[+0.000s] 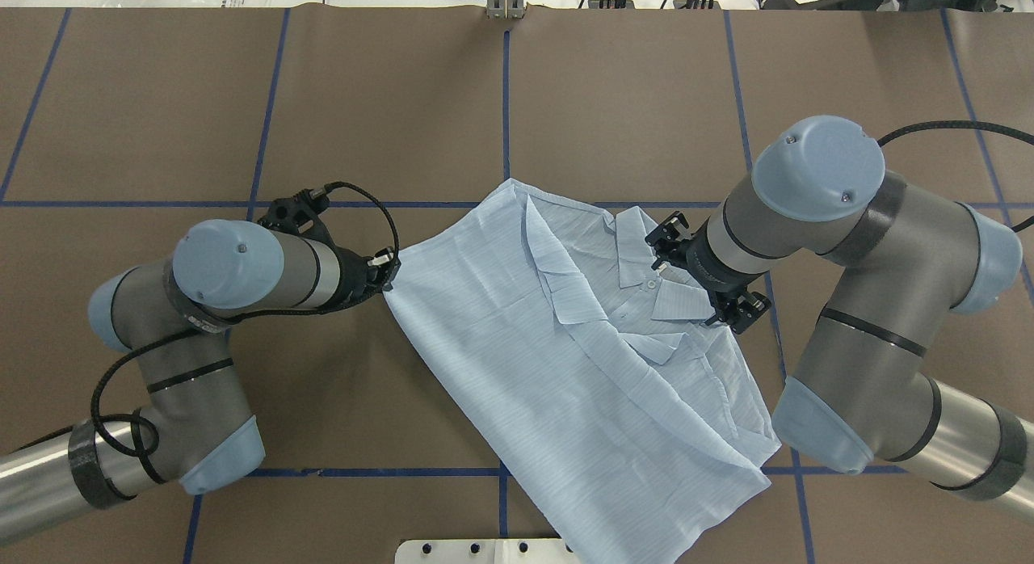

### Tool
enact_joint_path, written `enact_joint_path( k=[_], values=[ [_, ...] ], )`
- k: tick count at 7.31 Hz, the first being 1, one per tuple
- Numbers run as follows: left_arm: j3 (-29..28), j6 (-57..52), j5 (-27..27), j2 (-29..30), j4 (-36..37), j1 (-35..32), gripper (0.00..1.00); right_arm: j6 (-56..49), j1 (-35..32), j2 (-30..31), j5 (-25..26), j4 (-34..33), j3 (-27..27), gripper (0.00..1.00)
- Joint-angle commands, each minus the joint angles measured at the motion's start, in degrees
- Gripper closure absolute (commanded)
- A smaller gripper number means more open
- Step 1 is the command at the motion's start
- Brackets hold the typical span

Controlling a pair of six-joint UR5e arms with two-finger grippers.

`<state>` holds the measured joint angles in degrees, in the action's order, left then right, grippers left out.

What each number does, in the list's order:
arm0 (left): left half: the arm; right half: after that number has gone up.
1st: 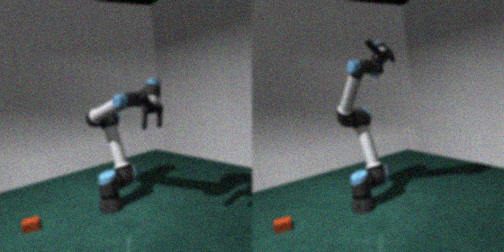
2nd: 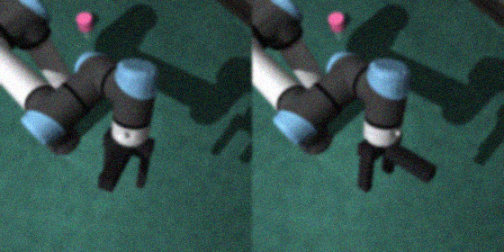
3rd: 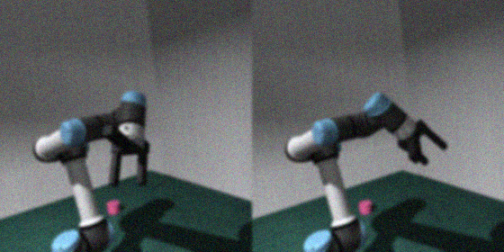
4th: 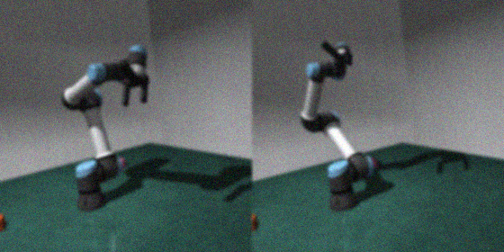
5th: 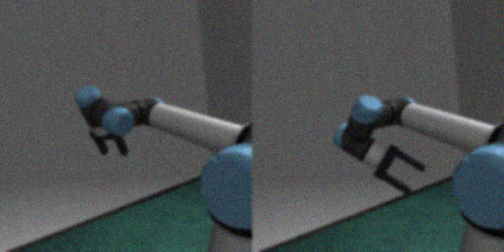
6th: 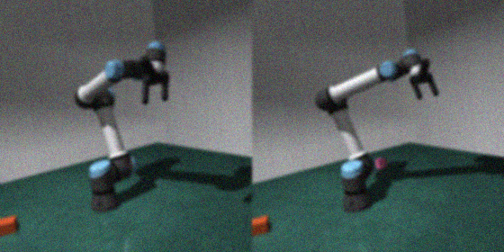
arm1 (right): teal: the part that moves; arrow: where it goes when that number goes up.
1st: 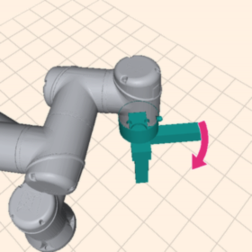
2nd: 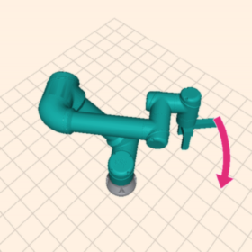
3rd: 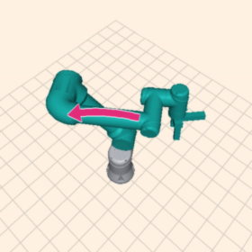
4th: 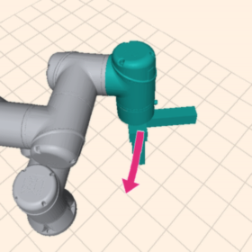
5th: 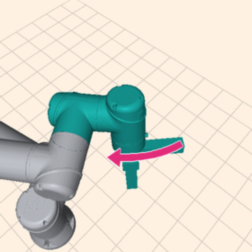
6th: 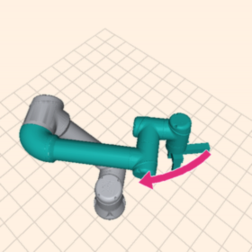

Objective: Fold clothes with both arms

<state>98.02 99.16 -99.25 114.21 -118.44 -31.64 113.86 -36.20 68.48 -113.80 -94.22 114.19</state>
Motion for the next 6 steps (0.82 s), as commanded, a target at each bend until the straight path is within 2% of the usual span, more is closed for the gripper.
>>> enact_joint_path(
  k=[1,2,4,5,6],
  values=[
    [-8.57,-7.02,-0.07,6.76,-1.16,-7.97,1.0,0.13,0.08,-0.01,0.16,0.17,0.15,0.0],
    [-17.69,-9.48,-0.07,12.64,-3.79,-10.79,1.0,0.04,-0.18,-0.1,0.51,0.52,0.15,0.0],
    [-34.75,-10.91,-0.07,21.27,-14.58,-14.32,1.0,-0.31,0.86,-1.58,0.86,0.7,-0.19,0.0],
    [-35.61,-10.91,-0.24,22.1,-15.58,-14.5,0.99,-0.4,1.48,-2.9,2.26,0.7,-0.28,0.0],
    [-35.71,-11.44,-0.42,22.54,-15.59,-14.51,0.01,-0.48,2.44,-3.61,4.18,3.84,-0.98,0.0]
  ],
)
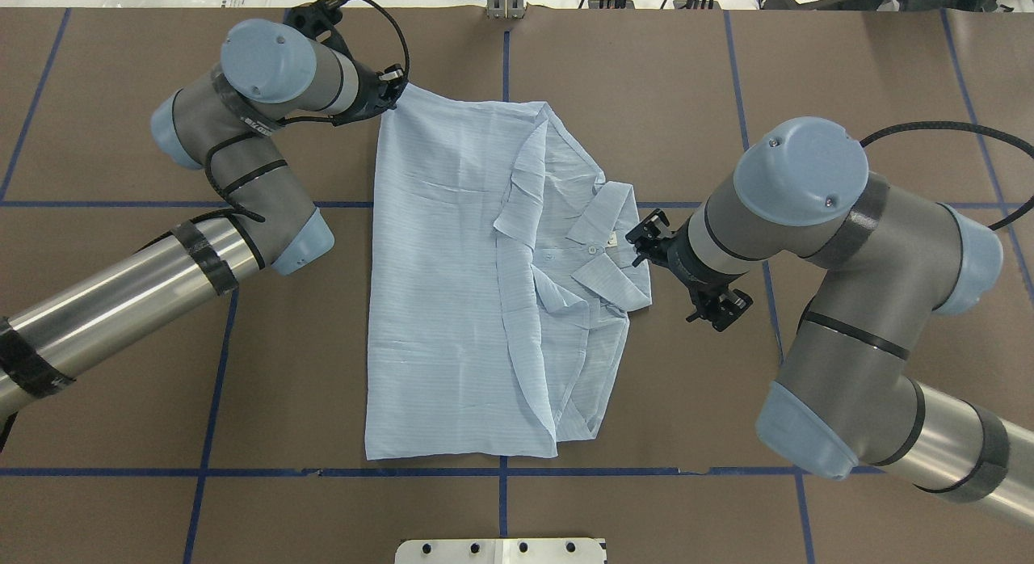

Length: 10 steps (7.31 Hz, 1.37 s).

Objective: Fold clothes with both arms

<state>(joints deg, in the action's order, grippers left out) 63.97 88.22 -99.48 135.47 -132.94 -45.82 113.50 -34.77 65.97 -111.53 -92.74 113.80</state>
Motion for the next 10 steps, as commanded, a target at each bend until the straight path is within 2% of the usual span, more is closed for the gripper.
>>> enact_joint_path(
  k=[1,2,4,5,7,8,9,10],
  values=[
    [-0.62,-0.94,-2.62,1.2,-0.83,-0.59,0.0,0.23,3.2,-1.02,4.81,9.87,-3.12,0.0],
    [4.53,-1.2,-9.61,-1.68,-0.57,-2.16,0.0,-0.2,6.96,-1.8,11.45,11.16,-4.28,0.0],
    [20.68,-4.69,-16.33,-12.73,-0.39,-5.41,0.0,-5.26,12.33,-3.9,13.88,9.52,-4.99,0.0],
    [25.62,-8.46,-18.71,-17.13,-0.3,-6.82,0.0,-12.52,15.32,-5.31,15.28,5.07,-4.9,0.0],
    [28.13,-9.38,-18.91,-19.81,-0.3,-7.09,0.0,-31.57,22.44,-9.78,24.13,-7.31,-5.42,0.0],
    [28.31,-9.38,-19.0,-19.98,-0.3,-7.18,0.0,-37.06,23.95,-10.07,26.17,-9.02,-6.13,0.0],
    [28.31,-9.38,-18.91,-20.07,-0.21,-7.18,0.0,-42.86,26.31,-11.64,30.89,-9.04,-9.0,0.0],
    [28.22,-9.38,-18.91,-20.07,-0.21,-7.18,0.0,-46.05,26.34,-14.52,31.55,-9.22,-13.3,0.0]
  ],
)
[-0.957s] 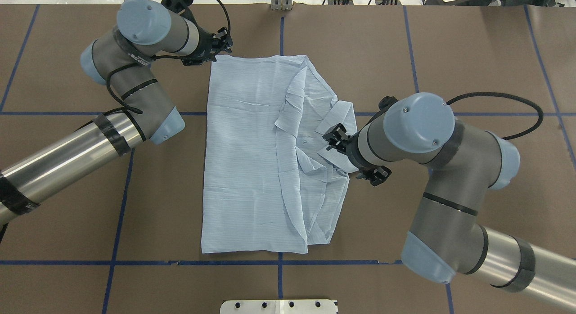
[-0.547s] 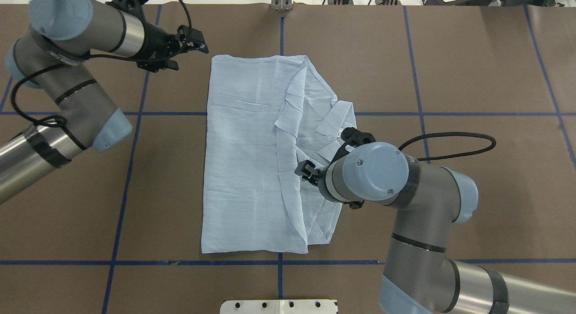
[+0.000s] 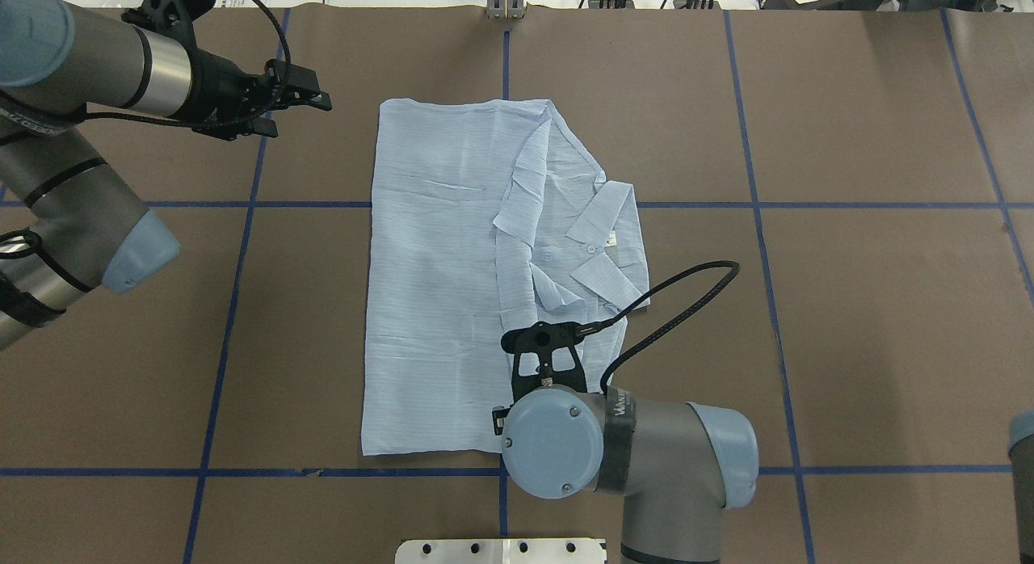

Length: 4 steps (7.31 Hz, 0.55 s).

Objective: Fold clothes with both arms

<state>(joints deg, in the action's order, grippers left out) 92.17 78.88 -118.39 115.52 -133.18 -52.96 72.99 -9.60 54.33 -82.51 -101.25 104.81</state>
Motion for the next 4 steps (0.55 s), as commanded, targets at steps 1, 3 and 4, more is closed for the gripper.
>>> enact_joint_path(
  k=[1,3,4],
  values=[
    [0.03,-0.04,0.0,-0.03,0.03,0.05,0.0,-7.66,1.16,-3.52,2.53,-0.79,-5.66,0.0],
    [0.12,0.05,0.0,-0.03,0.29,0.14,0.0,-11.89,0.03,-2.56,2.44,-2.02,-5.67,0.0],
    [0.2,0.14,0.0,0.06,0.29,0.14,0.0,-12.08,-0.68,-0.82,2.1,-2.2,-5.06,0.0]
  ],
)
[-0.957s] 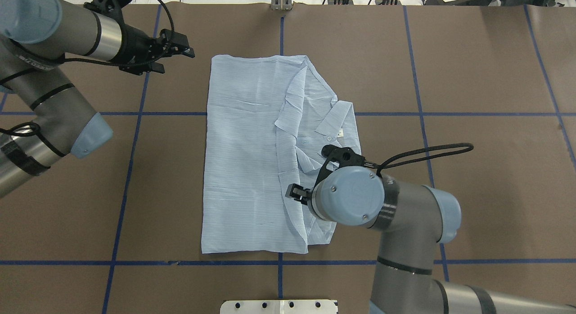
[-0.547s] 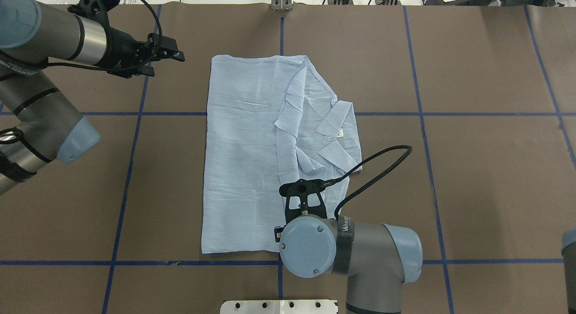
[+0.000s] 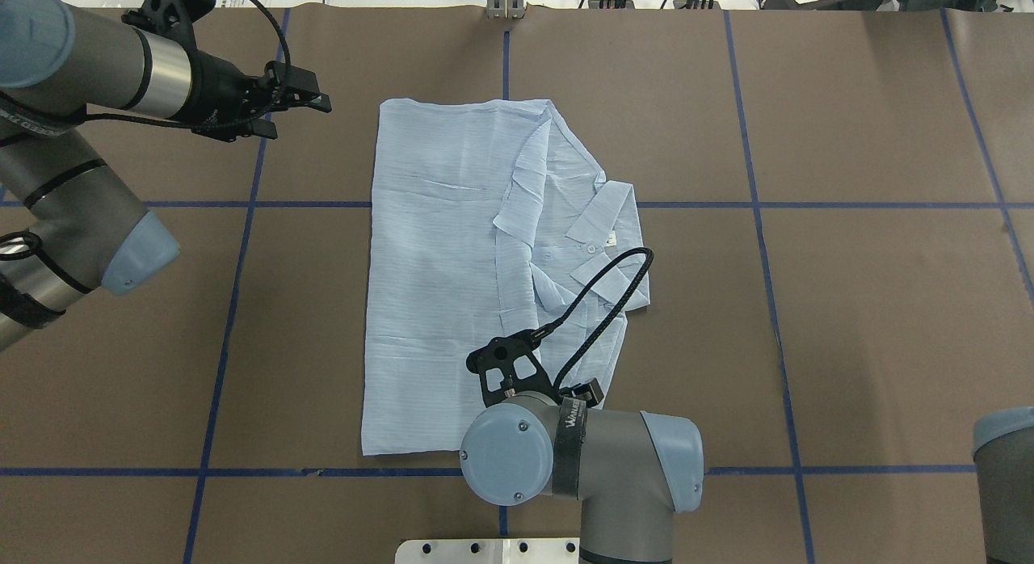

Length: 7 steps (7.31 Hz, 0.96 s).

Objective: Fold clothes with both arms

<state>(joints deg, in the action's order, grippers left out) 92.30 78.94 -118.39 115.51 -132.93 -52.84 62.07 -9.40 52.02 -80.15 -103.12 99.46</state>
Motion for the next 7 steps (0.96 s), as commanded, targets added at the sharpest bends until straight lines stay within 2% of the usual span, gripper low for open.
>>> enact_joint_path(
  k=[1,2,4,5,7],
  values=[
    [0.16,0.08,0.0,-0.02,0.03,-0.07,0.0,-2.21,-3.24,3.16,-2.01,-0.41,2.73,0.0],
    [0.16,0.08,0.0,-0.02,0.03,-0.07,0.0,-3.69,-4.83,6.57,-2.81,-0.41,5.8,0.0],
    [1.29,0.51,0.0,-0.11,0.56,-0.16,0.0,-4.33,-5.9,19.72,-3.17,-0.32,17.12,0.0],
    [2.35,0.52,0.0,-0.02,2.65,-0.07,0.0,-3.63,-5.9,21.79,-3.08,-0.41,18.38,0.0],
    [3.15,0.43,0.0,-0.02,3.46,-0.07,0.0,-3.53,-7.2,19.1,-4.65,-0.32,17.27,0.0]
  ],
)
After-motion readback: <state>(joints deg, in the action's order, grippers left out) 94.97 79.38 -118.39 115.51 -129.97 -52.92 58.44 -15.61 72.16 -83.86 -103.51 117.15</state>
